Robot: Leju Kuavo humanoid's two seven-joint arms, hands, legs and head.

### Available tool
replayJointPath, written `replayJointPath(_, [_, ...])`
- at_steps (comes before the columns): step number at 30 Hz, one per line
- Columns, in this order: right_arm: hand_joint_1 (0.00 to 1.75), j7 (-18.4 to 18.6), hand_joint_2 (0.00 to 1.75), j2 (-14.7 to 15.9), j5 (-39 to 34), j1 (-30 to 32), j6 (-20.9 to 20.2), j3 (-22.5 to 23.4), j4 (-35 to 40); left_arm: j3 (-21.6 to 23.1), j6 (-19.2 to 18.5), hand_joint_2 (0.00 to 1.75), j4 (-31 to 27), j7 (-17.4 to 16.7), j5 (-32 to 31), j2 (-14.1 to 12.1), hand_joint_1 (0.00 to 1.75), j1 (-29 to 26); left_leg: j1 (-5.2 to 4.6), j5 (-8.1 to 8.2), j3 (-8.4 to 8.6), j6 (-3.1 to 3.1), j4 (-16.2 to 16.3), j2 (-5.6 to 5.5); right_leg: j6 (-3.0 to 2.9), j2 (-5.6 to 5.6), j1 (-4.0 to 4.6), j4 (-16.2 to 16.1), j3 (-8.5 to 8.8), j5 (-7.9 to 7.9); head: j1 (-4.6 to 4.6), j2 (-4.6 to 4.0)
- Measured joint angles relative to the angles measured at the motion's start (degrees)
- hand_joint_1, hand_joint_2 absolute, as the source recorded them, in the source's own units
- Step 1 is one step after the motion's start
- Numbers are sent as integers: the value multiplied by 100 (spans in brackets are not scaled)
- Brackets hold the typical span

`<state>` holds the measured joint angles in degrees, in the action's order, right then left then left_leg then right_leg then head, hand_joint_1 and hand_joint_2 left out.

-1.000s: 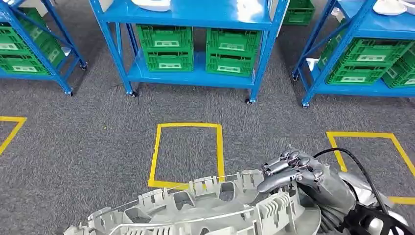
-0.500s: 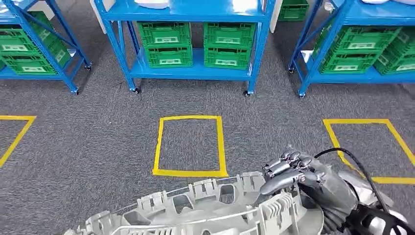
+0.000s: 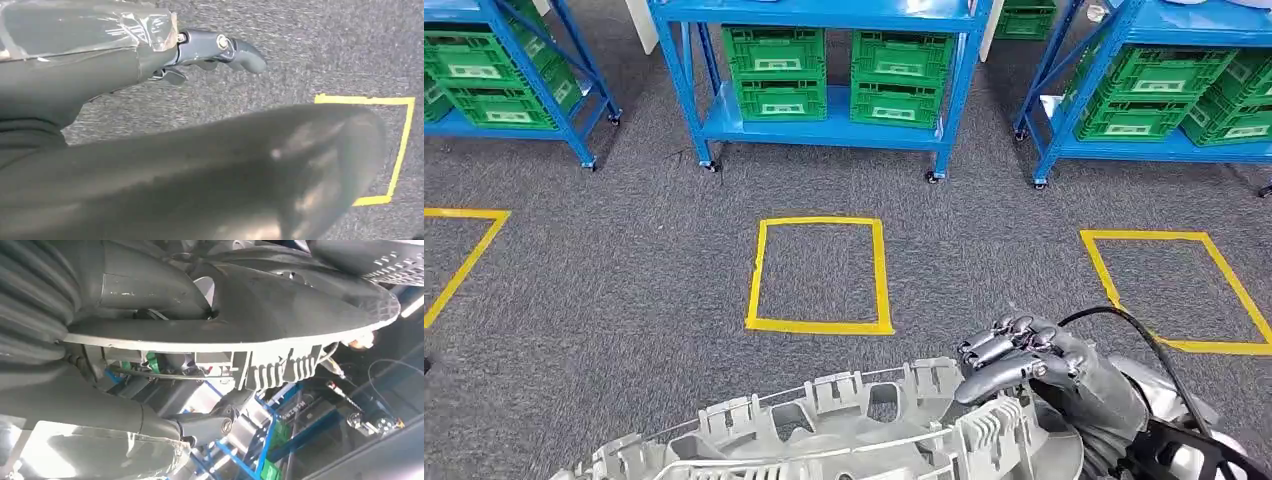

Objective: Take the parts from the cabinet and place them on the table.

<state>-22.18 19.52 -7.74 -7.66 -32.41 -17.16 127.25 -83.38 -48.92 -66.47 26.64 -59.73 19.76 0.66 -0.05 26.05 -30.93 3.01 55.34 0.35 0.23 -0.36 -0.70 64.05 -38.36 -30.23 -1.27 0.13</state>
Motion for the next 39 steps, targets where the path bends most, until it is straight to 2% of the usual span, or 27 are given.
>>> replayJointPath(1, [175,-13,175,2,-2,4,-4,0,-11,-4,0,0,0,0,2,18,0,0,-14,-90,-105,10,7,3,-13,2,-1,473,-109,-292,-5,0])
replayJointPath(2, [175,-22,175,2,-9,0,-13,0,-24,-7,0,0,0,-9,7,18,0,0,-23,-184,-214,14,16,10,23,5,-2,885,-173,-426,2,0])
replayJointPath(4, [175,-20,175,2,-42,-15,-22,-7,-59,-20,0,0,0,-44,7,26,0,-1,-40,-368,-455,8,32,14,181,5,-13,1065,7,-170,0,0])
replayJointPath(6, [175,-18,175,9,-81,-37,-26,-7,-92,-31,11,0,0,-74,7,31,0,-1,-45,-512,-659,-18,68,15,245,5,-12,356,614,108,-2,0])
replayJointPath(7, [175,-13,175,13,-92,-64,-26,-7,-103,-33,18,0,0,-77,13,33,0,-1,-45,-580,-731,-37,102,11,190,3,-10,-243,1063,48,0,0])
replayJointPath(8, [175,-13,175,18,-96,-104,-26,-7,-103,-37,17,0,0,-79,28,40,0,-2,-83,-628,-799,-72,150,0,117,3,24,-927,1488,-174,2,0])
replayJointPath(9, [175,-13,175,24,-101,-109,-26,-5,-105,-39,17,0,0,-79,35,39,0,-3,-75,-715,-815,-102,128,10,67,1,34,-989,1470,-228,-31,0])
replayJointPath(12, [175,-11,175,33,-92,-120,-26,-7,-127,-61,35,0,-2,-92,66,42,0,-20,-55,-943,-842,-218,19,6,-71,-2,42,-981,1312,-66,-18,0])
replayJointPath(13, [175,-22,175,33,-79,-144,-28,-20,-144,-83,44,0,-4,-92,85,33,0,-33,-23,-763,-914,-253,87,-16,-103,-33,1,-981,1227,34,5,0])
replayJointPath(14, [175,-26,175,33,-72,-146,-28,-26,-158,-83,44,0,-4,-98,87,33,0,-38,-15,-376,-966,-294,291,-18,-153,-31,-1,-980,1146,109,-16,0])
replayJointPath(16, [175,-37,175,31,-70,-152,-57,-35,-175,-87,52,0,-4,-112,98,33,0,-49,27,412,-1110,-385,1138,-19,-166,-28,2,-972,964,275,-26,0])
replayJointPath(17, [175,-39,175,33,-70,-157,-70,-42,-188,-85,55,0,-4,-114,105,33,0,-48,35,605,-1170,-411,1588,-17,-158,-28,4,-961,877,356,-31,0])
replayJointPath(18, [175,-46,175,31,-72,-165,-94,-52,-208,-85,55,0,-4,-120,111,33,0,-48,41,589,-1165,-423,1912,-18,-146,-29,4,-943,772,438,-31,0])
replayJointPath(19, [175,-50,175,31,-74,-178,-109,-61,-223,-85,55,0,-4,-138,118,33,0,-48,49,401,-1057,-423,1984,-18,-129,-24,5,-918,654,516,-33,0])
replayJointPath(21, [175,-64,175,33,-85,-215,-116,-77,-241,-90,55,0,-4,-151,155,33,0,-49,56,50,-496,-385,1434,-23,-101,-19,9,-861,456,629,-33,0])
replayJointPath(22, [175,-66,175,35,-90,-247,-116,-85,-245,-87,52,0,-7,-157,168,31,0,-45,49,72,-34,-338,859,-44,-85,-11,17,-837,384,685,-37,0])
replayJointPath(23, [175,-66,175,33,-92,-278,-116,-94,-245,-87,52,0,-28,-164,179,15,0,-40,29,398,424,-262,206,-72,-59,-10,25,-825,353,739,-33,0])
replayJointPath(24, [175,-68,175,37,-98,-326,-116,-101,-247,-87,52,0,-42,-166,197,18,0,-39,20,473,569,-249,-91,-65,-20,-25,37,-828,349,771,-18,0])
replayJointPath(27, [175,-44,175,39,-120,-419,-114,-140,-251,-83,87,0,-50,-216,221,20,0,-40,-47,373,442,-99,-90,-38,81,-34,10,-907,339,916,-13,0])
replayJointPath(28, [175,-35,175,44,-125,-430,-111,-142,-254,-85,87,0,-59,-216,240,20,0,-44,16,234,424,-56,-163,-18,87,-29,-2,-839,292,910,-22,0])
replayJointPath(29, [175,-29,175,48,-133,-440,-109,-147,-254,-85,87,0,-61,-216,264,20,0,-41,5,175,356,-20,-164,0,53,-9,0,-642,171,697,-7,0])
replayJointPath(31, [175,-15,175,52,-138,-452,-109,-155,-254,-87,87,0,-61,-230,275,33,0,-42,2,38,189,0,-156,16,2,10,-16,322,-204,113,-5,0])
replayJointPath(33, [175,24,175,52,-155,-454,-109,-175,-256,-87,87,0,-61,-251,293,35,0,-42,2,-87,42,-16,-133,19,49,11,-26,1048,-386,-219,-4,0])
replayJointPath(35, [175,70,175,52,-188,-466,-109,-212,-262,-87,87,0,-59,-275,326,42,0,-43,8,-175,-111,-51,-83,19,161,8,-63,630,42,-142,-7,0])
replayJointPath(37, [175,103,175,55,-227,-518,-111,-247,-262,-87,83,0,-59,-293,354,50,0,-42,16,-207,-229,-91,29,18,260,4,-95,-577,867,127,-5,0])
replayJointPath(38, [175,107,175,55,-238,-548,-111,-256,-265,-87,81,0,-59,-293,378,48,0,-42,3,-212,-288,-116,95,23,192,3,-82,-870,993,28,-7,0])
replayJointPath(39, [175,111,175,50,-247,-550,-111,-271,-273,-85,76,0,-59,-295,389,50,0,-42,-25,-218,-327,-151,139,27,138,27,-53,-861,962,100,-15,0])
